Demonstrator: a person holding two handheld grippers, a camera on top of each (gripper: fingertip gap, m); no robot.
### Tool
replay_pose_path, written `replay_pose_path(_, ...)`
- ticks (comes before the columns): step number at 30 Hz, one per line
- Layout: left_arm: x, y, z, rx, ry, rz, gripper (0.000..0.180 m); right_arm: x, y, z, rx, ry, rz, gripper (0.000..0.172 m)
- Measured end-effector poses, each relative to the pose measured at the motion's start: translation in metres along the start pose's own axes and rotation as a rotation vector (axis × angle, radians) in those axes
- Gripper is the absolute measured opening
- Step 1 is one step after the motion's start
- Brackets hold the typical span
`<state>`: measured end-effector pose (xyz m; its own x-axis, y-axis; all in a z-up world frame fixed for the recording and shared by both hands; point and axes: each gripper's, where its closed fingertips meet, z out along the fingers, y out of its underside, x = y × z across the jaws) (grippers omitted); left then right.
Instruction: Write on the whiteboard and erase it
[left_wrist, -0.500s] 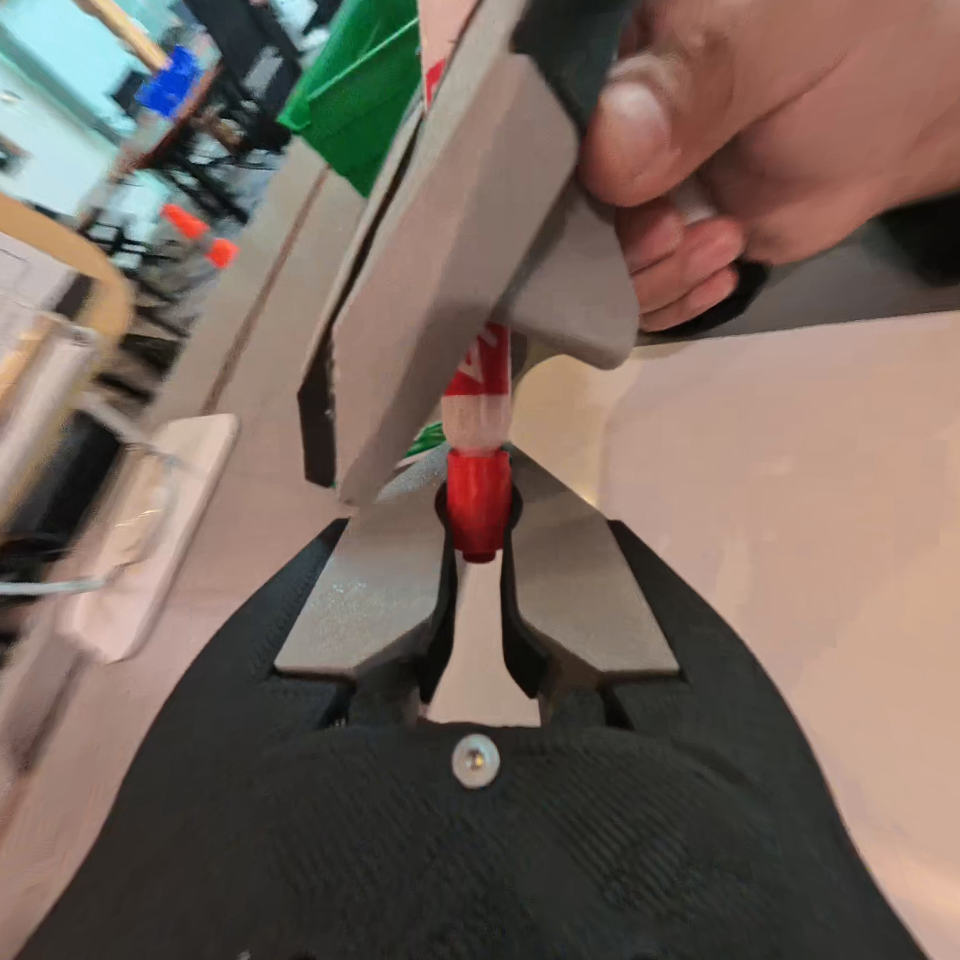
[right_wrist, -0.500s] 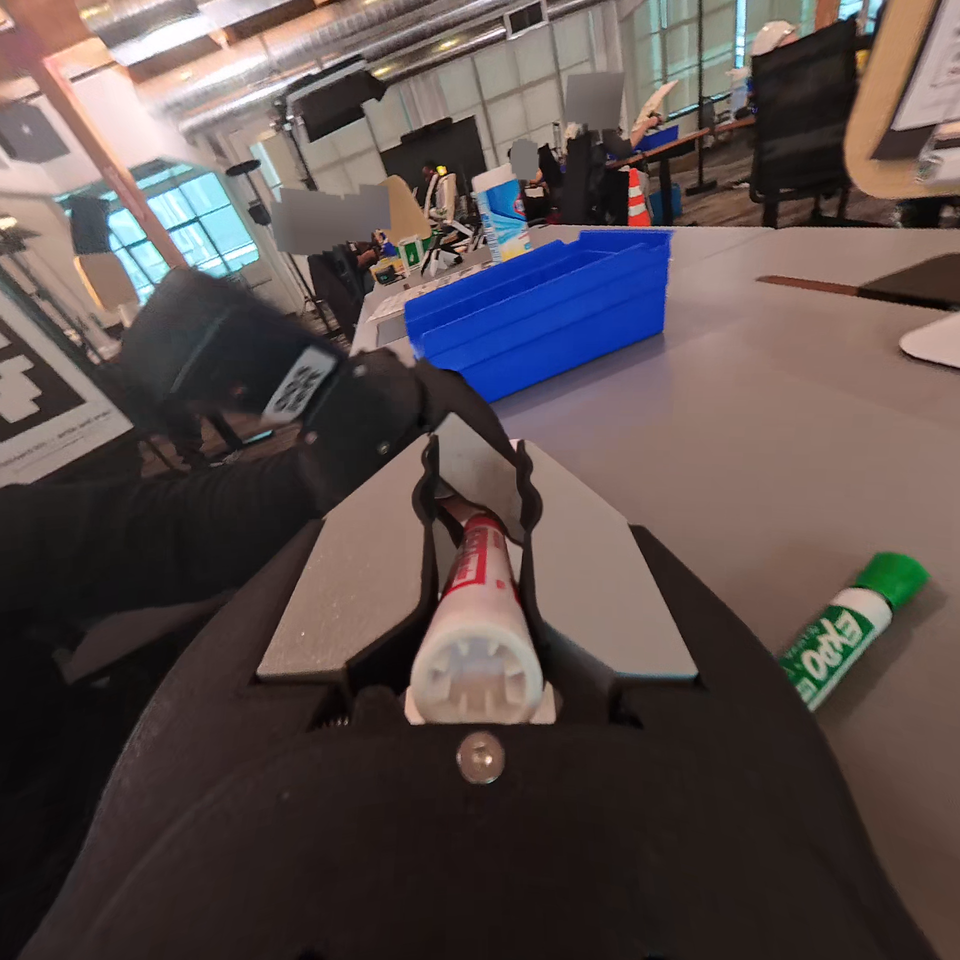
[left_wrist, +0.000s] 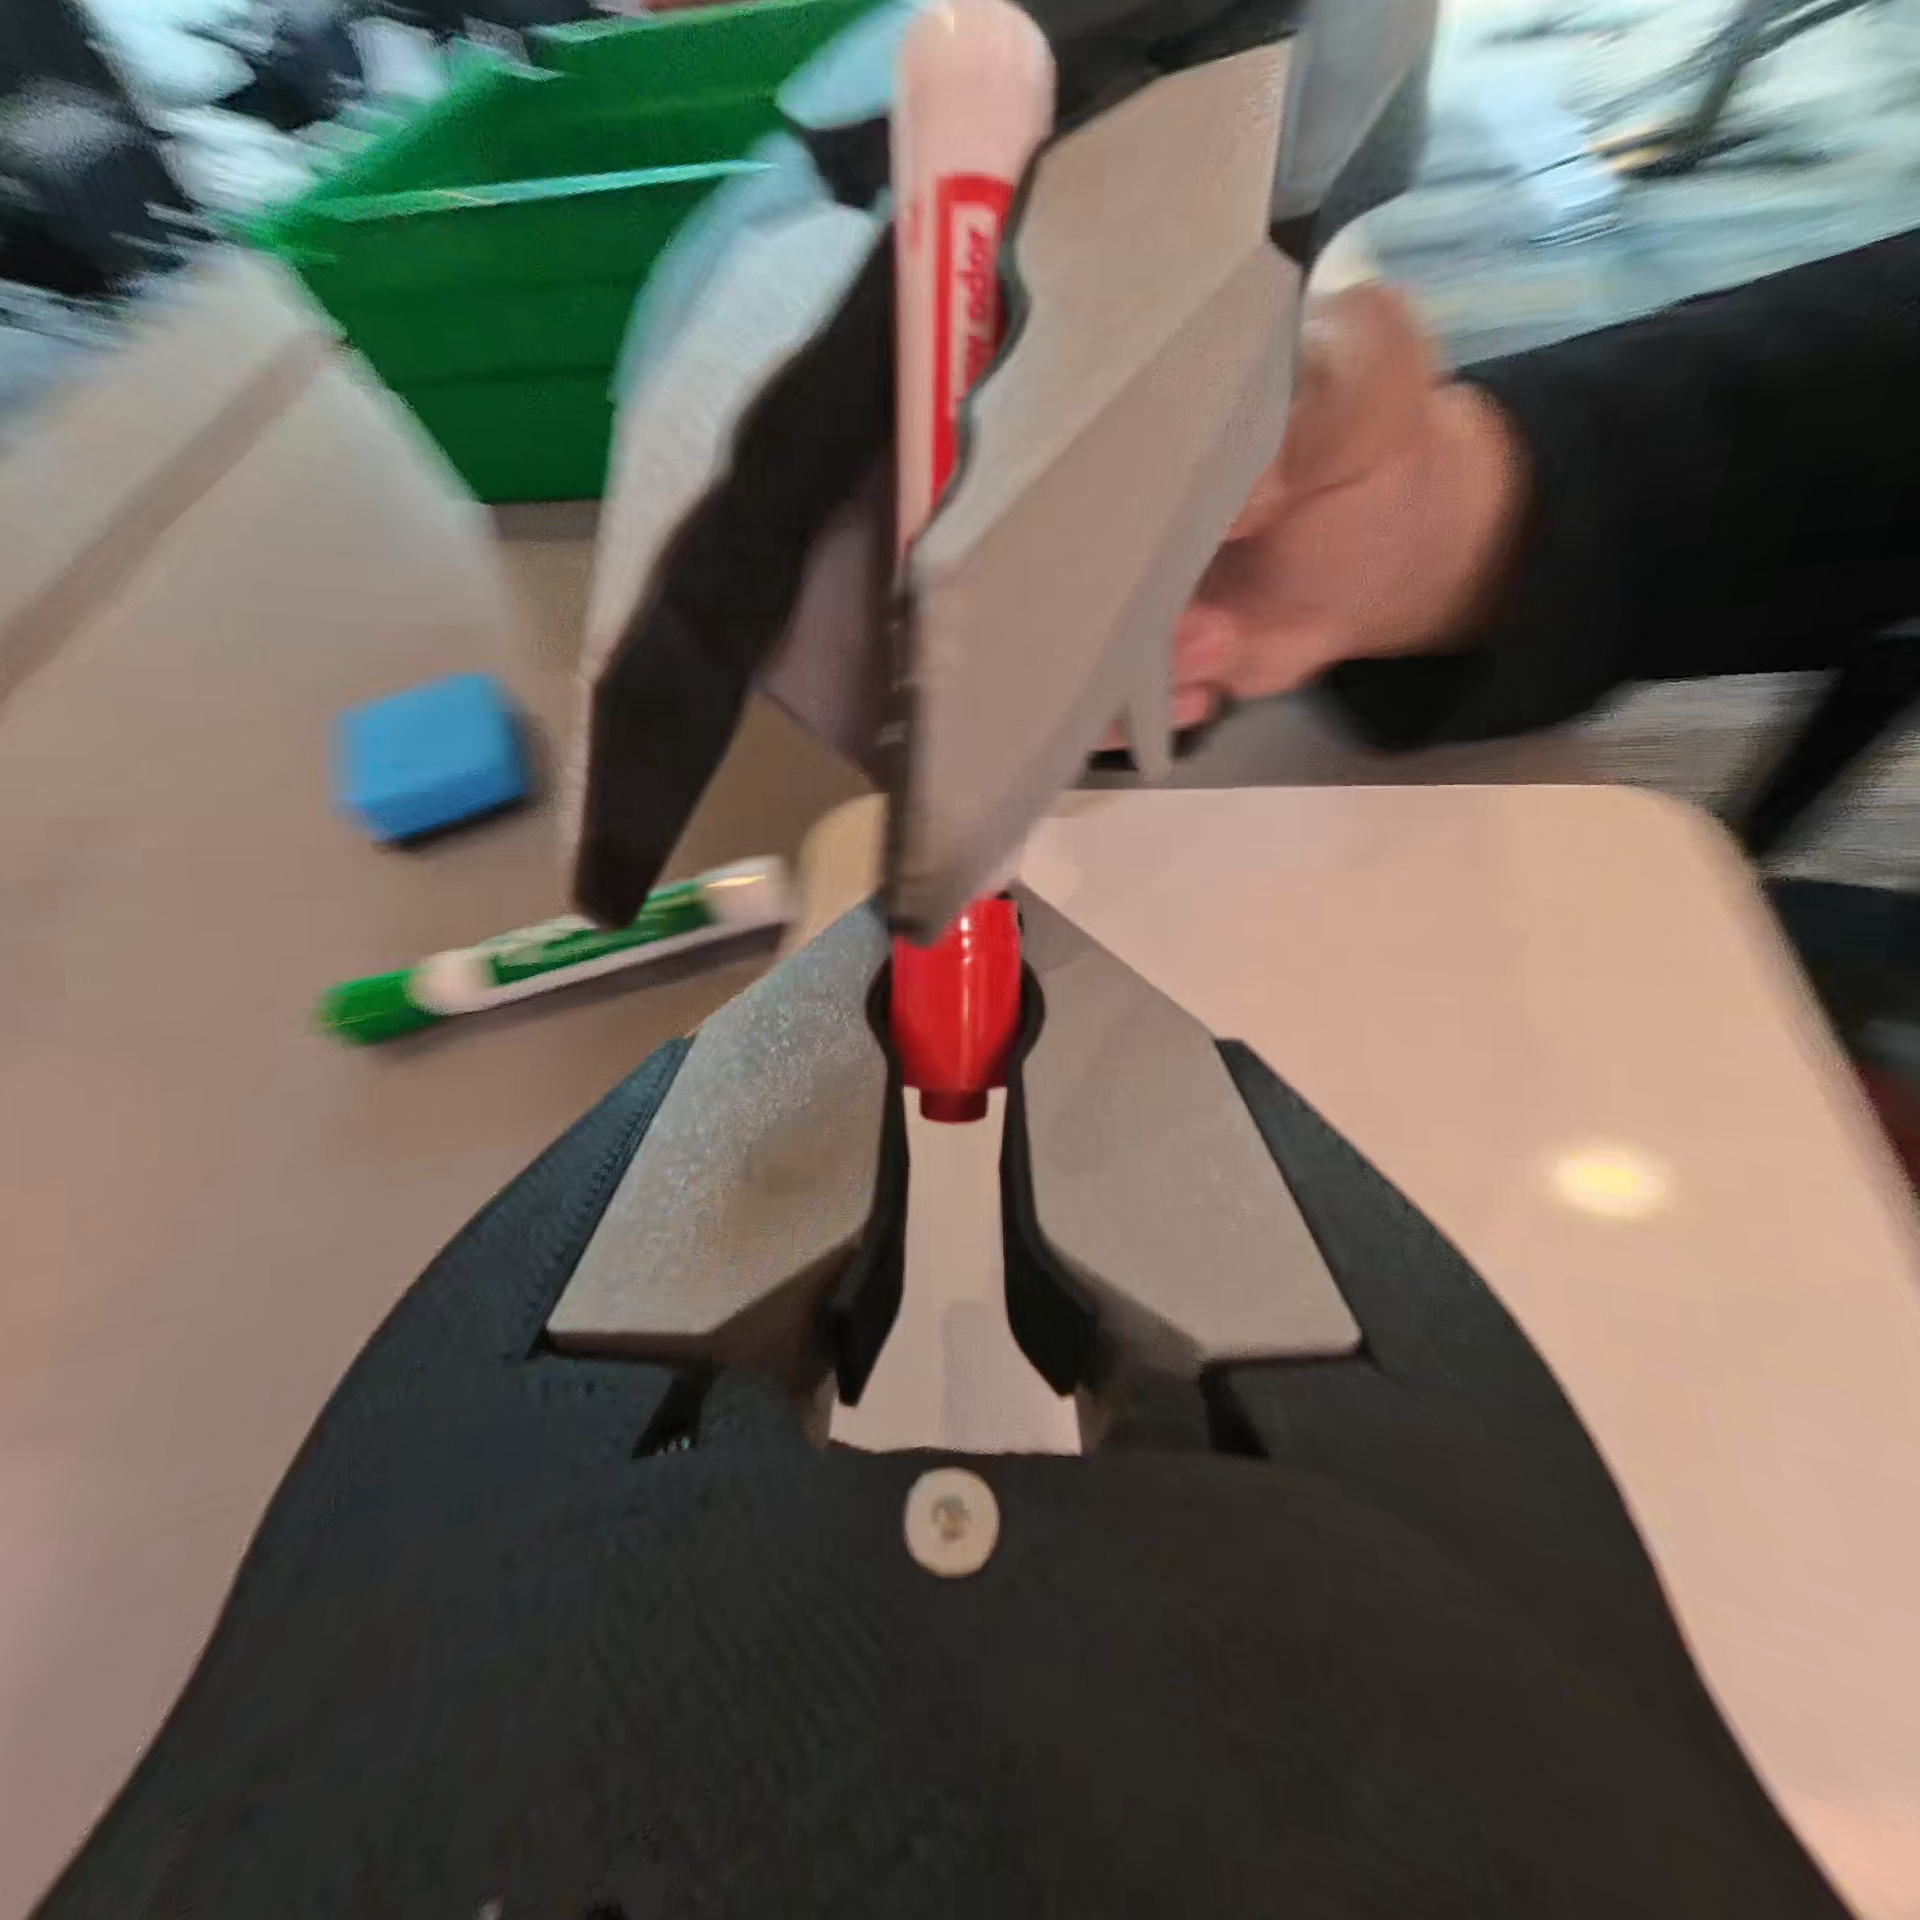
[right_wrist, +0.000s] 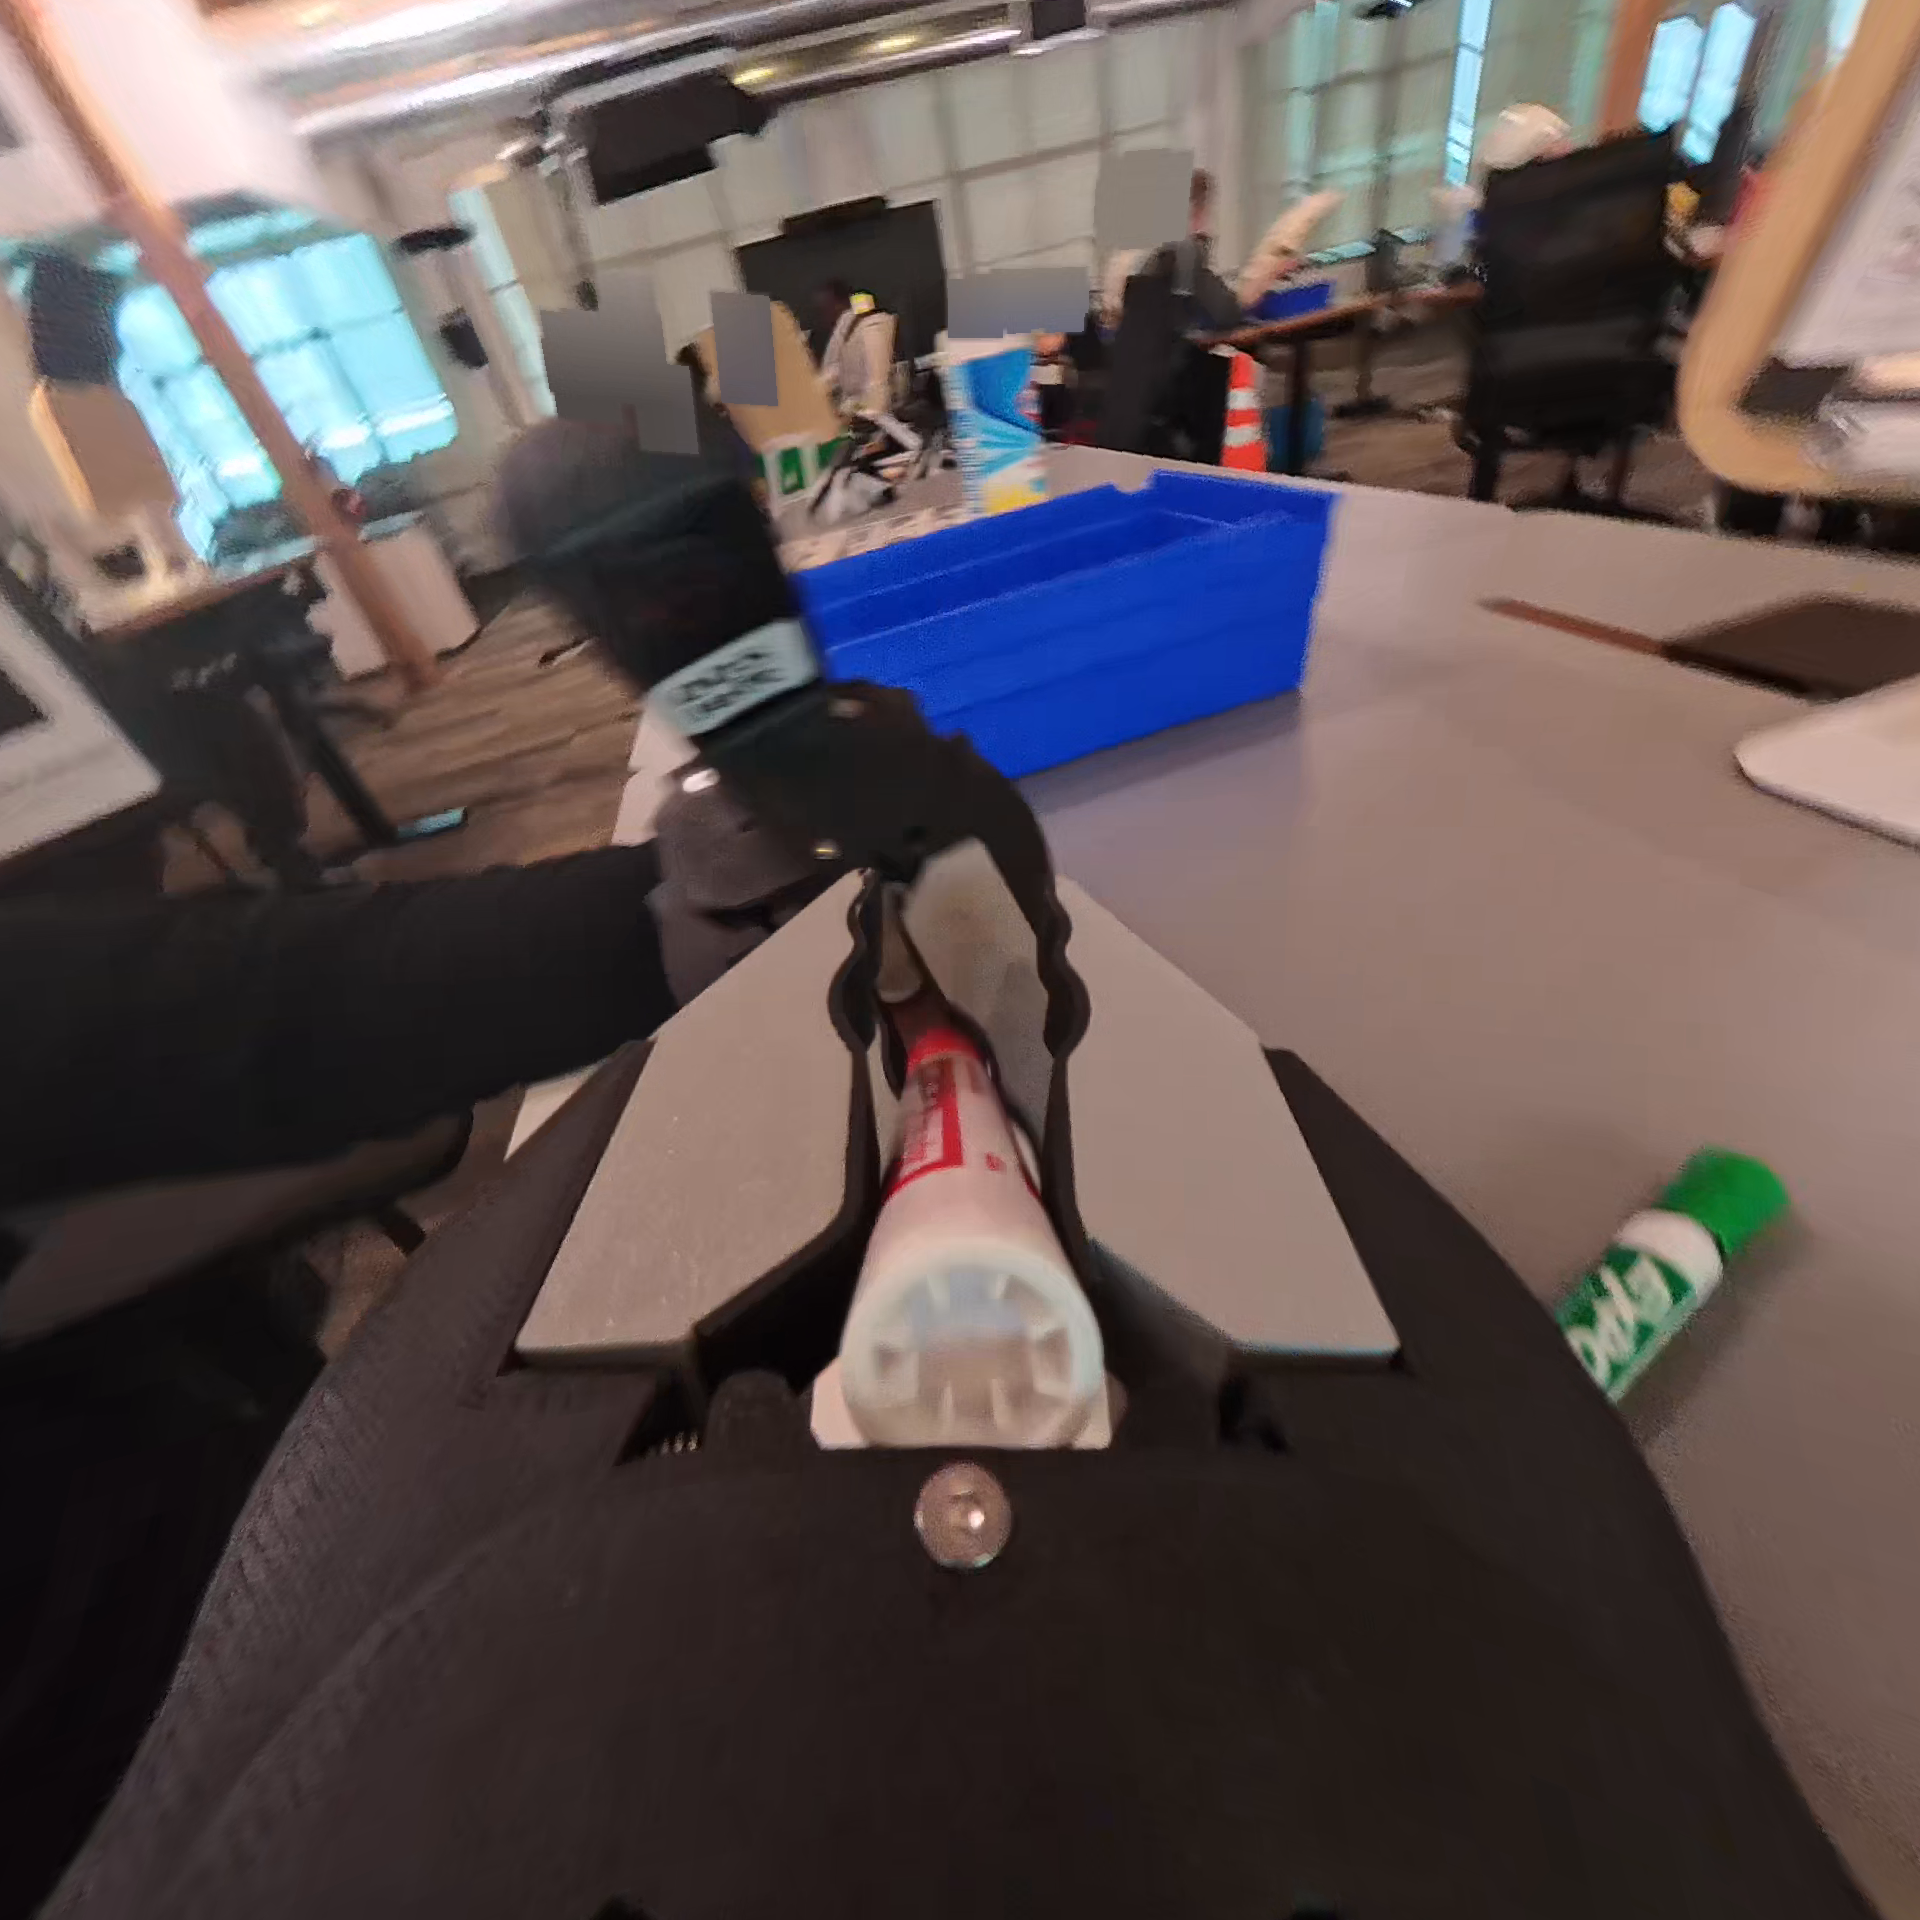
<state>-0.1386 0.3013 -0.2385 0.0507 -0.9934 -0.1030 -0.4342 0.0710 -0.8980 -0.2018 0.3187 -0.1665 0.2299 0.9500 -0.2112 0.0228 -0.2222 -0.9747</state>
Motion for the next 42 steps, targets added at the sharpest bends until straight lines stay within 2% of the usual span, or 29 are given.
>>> replay_pose_path(3,-0.047,-0.003,-0.004,-0.073,-0.399,0.215,0.012,0.023,-0.001,-0.007,0.065,0.002,0.236,0.029)
replay_pose_path(5,-0.059,-0.001,-0.003,-0.176,-0.558,0.378,0.010,0.027,-0.002,-0.011,0.083,-0.006,0.266,0.029)
replay_pose_path(6,-0.060,-0.001,-0.002,-0.197,-0.585,0.404,0.010,0.025,-0.003,-0.013,0.077,0.001,0.226,0.029)
replay_pose_path(8,-0.054,-0.001,0.002,-0.182,-0.526,0.344,0.008,0.018,-0.005,-0.013,0.059,0.005,0.151,0.029)
replay_pose_path(10,-0.037,-0.001,0.004,-0.118,-0.359,0.205,0.009,0.007,-0.007,-0.011,0.056,-0.031,0.099,0.028)
replay_pose_path(13,0.013,-0.006,0.003,-0.013,0.061,-0.066,0.009,-0.025,-0.012,-0.008,0.069,-0.160,-0.015,0.028)
replay_pose_path(15,0.046,-0.015,-0.010,0.055,0.342,-0.203,0.010,-0.047,-0.012,-0.006,0.059,-0.226,-0.109,0.028)
replay_pose_path(17,0.063,-0.016,-0.020,0.069,0.505,-0.286,0.010,-0.052,-0.008,-0.001,0.038,-0.234,-0.130,0.029)
replay_pose_path(18,0.059,-0.011,-0.017,0.055,0.479,-0.278,0.010,-0.046,-0.007,0.001,0.029,-0.202,-0.119,0.029)
replay_pose_path(20,0.039,-0.001,-0.005,0.014,0.325,-0.223,0.018,-0.029,-0.004,0.001,0.017,-0.140,-0.073,0.029)
replay_pose_path(24,0.021,0.004,0.007,-0.025,0.124,-0.085,0.034,-0.012,-0.006,-0.004,0.035,-0.083,-0.006,0.029)
replay_pose_path(27,0.014,0.010,0.012,-0.073,0.062,-0.058,0.048,-0.003,-0.002,-0.003,0.017,-0.039,0.011,0.029)
replay_pose_path(31,0.008,0.005,0.011,-0.039,0.032,-0.057,0.041,-0.001,0.000,-0.002,0.015,-0.034,0.031,0.029)
replay_pose_path(35,-0.007,0.005,0.012,-0.044,-0.078,-0.012,0.014,0.000,0.000,0.000,0.021,-0.018,0.031,0.029)
replay_pose_path(42,-0.006,0.009,0.020,-0.101,-0.127,0.052,0.014,-0.001,0.007,0.006,-0.013,-0.023,0.040,0.029)
